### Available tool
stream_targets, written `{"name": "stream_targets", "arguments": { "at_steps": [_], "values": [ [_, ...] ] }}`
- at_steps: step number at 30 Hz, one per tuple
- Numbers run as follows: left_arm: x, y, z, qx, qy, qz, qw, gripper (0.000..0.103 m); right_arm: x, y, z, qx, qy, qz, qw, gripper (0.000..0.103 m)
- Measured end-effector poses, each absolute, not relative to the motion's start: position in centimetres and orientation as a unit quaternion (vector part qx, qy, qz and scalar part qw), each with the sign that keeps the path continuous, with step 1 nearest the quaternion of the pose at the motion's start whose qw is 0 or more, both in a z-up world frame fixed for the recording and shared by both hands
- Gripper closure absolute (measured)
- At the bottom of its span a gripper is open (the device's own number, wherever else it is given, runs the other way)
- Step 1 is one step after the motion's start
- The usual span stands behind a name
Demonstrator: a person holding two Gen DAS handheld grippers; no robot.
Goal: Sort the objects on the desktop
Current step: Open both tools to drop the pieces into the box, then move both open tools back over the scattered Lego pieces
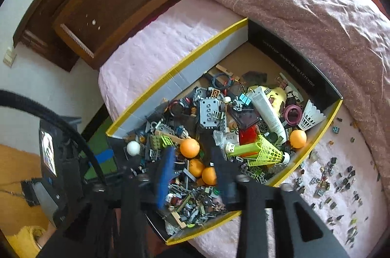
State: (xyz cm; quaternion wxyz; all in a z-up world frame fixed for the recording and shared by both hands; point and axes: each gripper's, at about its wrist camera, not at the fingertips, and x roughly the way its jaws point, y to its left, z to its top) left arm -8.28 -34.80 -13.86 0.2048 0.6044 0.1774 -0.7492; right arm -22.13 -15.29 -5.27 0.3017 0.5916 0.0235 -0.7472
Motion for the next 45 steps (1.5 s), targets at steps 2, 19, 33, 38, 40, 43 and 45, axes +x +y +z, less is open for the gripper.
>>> {"name": "stream_targets", "arguments": {
  "at_steps": [2,19,33,38,40,43,45],
  "values": [
    [-8.2,-34.6,-13.8,0.607,0.176,-0.749,0.201,0.037,-22.1,-14.9,-5.2,0.594,0.008,-0.748,0.296,0.057],
    [-8.9,-31.5,-10.9,0.623,0.176,-0.744,0.166,0.037,-19.5,-8.9,-1.9,0.594,-0.026,-0.767,0.241,0.041],
    [-11.1,-22.2,-7.0,0.622,0.098,-0.773,0.074,0.031,-14.5,2.9,-2.4,0.603,-0.041,-0.784,0.14,0.039],
    [-11.7,-17.8,-6.9,0.634,0.061,-0.77,0.035,0.031,-12.1,8.3,-3.5,0.604,-0.072,-0.789,0.087,0.039],
    [-11.9,-15.5,-7.1,0.638,0.046,-0.768,0.016,0.031,-10.7,10.6,-3.9,0.599,-0.088,-0.794,0.059,0.039],
    [-12.1,-12.2,-7.1,0.641,0.021,-0.767,-0.01,0.031,-9.0,13.9,-4.5,0.594,-0.113,-0.796,0.029,0.039],
    [-12.0,-9.9,-7.2,0.643,0.004,-0.765,-0.027,0.031,-7.7,16.3,-5.0,0.591,-0.131,-0.796,0.006,0.039]
  ]
}}
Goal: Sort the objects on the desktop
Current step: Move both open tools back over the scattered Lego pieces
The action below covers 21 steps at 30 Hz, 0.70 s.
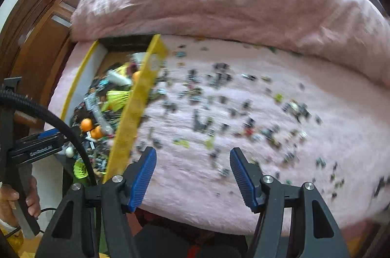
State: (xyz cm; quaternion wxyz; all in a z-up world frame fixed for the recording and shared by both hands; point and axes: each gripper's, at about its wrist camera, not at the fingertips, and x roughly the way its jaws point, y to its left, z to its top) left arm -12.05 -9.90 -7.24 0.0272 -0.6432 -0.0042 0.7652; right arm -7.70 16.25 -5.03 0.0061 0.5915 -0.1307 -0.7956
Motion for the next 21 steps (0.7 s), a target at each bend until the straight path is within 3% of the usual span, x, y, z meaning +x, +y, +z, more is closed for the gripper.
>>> {"name": "stream_targets", "arguments": {
  "at_steps": [10,21],
  "values": [
    [-10.9,0.8,-9.4,-0.668,0.072,0.733,0.105,0.031,-1.3,25.8,-7.5,0.546,-0.202,-0.806,-0.107,0.039],
    [-9.2,6.8,-15.9,-0.692,0.08,0.704,0.137,0.031,3.1,30.6,-11.8,0.559,-0.247,-0.778,-0.146,0.039]
  ]
}}
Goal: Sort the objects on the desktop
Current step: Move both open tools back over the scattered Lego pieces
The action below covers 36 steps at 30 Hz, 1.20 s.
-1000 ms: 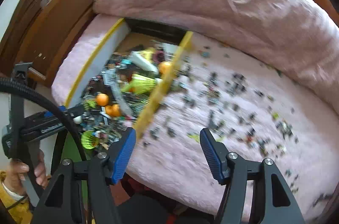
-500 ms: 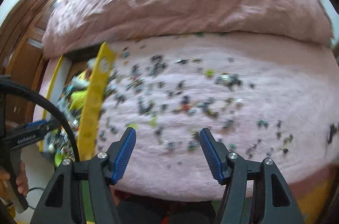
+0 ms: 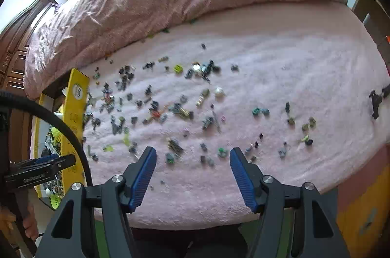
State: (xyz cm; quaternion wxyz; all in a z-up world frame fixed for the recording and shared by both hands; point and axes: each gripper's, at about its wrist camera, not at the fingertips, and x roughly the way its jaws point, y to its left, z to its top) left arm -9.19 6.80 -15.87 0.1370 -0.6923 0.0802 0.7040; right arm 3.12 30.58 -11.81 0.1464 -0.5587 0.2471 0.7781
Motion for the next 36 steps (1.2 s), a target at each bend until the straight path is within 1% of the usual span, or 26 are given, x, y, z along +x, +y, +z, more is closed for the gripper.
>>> {"name": "stream_targets", "arguments": {
  "at_steps": [5,10,15,19,23,26,31,32,33,34,35,36],
  "values": [
    [-7.8,8.7,-19.8,-0.714,0.075,0.679,0.152,0.031,4.1,30.4,-14.7,-0.577,0.257,0.762,0.144,0.039],
    [-6.5,10.8,-23.2,-0.728,0.042,0.664,0.164,0.031,4.8,29.5,-17.4,-0.595,0.265,0.747,0.136,0.039],
    [-7.2,10.9,-26.2,-0.735,0.002,0.664,0.137,0.032,5.6,28.9,-19.4,-0.613,0.257,0.737,0.12,0.039],
    [-8.7,8.7,-27.5,-0.733,-0.022,0.673,0.097,0.032,6.3,29.0,-20.8,-0.623,0.259,0.728,0.117,0.039],
    [-9.9,6.7,-27.8,-0.725,-0.027,0.685,0.068,0.031,6.8,29.2,-21.8,-0.63,0.265,0.721,0.114,0.039],
    [-10.1,6.8,-27.8,-0.72,-0.024,0.69,0.072,0.031,6.9,29.3,-22.2,-0.633,0.264,0.719,0.112,0.039],
    [-9.5,9.1,-28.5,-0.717,-0.017,0.688,0.105,0.033,7.1,29.3,-22.8,-0.639,0.266,0.713,0.113,0.039],
    [-9.3,9.7,-28.8,-0.716,-0.017,0.689,0.11,0.035,7.1,29.3,-22.9,-0.64,0.265,0.712,0.114,0.039],
    [-9.2,10.0,-29.0,-0.716,-0.018,0.689,0.113,0.042,7.2,29.3,-22.9,-0.64,0.264,0.712,0.114,0.039],
    [-9.2,10.4,-29.3,-0.716,-0.019,0.688,0.116,0.046,7.1,29.3,-22.9,-0.64,0.263,0.712,0.115,0.039],
    [-9.2,10.6,-29.6,-0.718,-0.019,0.686,0.116,0.053,7.2,29.3,-22.9,-0.641,0.262,0.712,0.115,0.039],
    [-9.3,10.7,-29.8,-0.718,-0.019,0.686,0.113,0.056,7.2,29.3,-23.0,-0.641,0.261,0.712,0.116,0.039]
  ]
}}
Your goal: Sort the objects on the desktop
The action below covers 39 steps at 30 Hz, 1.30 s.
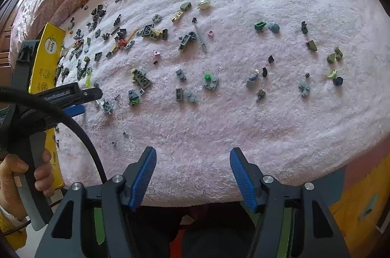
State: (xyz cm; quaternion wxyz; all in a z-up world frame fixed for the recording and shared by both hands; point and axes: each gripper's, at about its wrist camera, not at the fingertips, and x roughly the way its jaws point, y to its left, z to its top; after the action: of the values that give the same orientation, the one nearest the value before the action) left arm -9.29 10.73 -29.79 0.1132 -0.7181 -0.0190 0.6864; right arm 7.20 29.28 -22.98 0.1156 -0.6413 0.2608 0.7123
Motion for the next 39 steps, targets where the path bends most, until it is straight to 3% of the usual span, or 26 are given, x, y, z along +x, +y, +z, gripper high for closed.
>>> {"name": "stream_targets", "arguments": {
  "at_steps": [2,6,9,27,30,33,37,39],
  "values": [
    [-9.5,10.6,-29.9,-0.715,-0.027,0.69,0.108,0.059,7.2,29.2,-23.2,-0.643,0.26,0.711,0.116,0.039],
    [-9.8,10.4,-30.0,-0.711,-0.037,0.695,0.1,0.078,7.5,29.0,-23.7,-0.647,0.261,0.707,0.116,0.039],
    [-9.6,10.3,-30.1,-0.711,-0.03,0.695,0.104,0.086,7.5,29.0,-24.0,-0.649,0.264,0.704,0.116,0.039],
    [-8.5,9.0,-30.2,-0.708,-0.028,0.697,0.108,0.086,5.7,30.0,-25.1,-0.608,0.34,0.709,0.109,0.039],
    [-8.2,8.4,-30.5,-0.709,-0.018,0.697,0.108,0.086,3.6,28.8,-24.3,-0.604,0.271,0.746,0.072,0.042],
    [-8.1,8.2,-30.5,-0.704,-0.012,0.701,0.113,0.086,1.9,26.1,-23.8,-0.606,0.067,0.793,0.01,0.044],
    [-7.7,8.1,-30.7,-0.698,-0.002,0.706,0.118,0.086,2.2,22.8,-25.4,-0.591,-0.175,0.782,-0.094,0.065],
    [-7.5,7.9,-30.8,-0.696,-0.006,0.708,0.118,0.086,2.9,22.0,-26.4,-0.583,-0.244,0.764,-0.131,0.073]
  ]
}}
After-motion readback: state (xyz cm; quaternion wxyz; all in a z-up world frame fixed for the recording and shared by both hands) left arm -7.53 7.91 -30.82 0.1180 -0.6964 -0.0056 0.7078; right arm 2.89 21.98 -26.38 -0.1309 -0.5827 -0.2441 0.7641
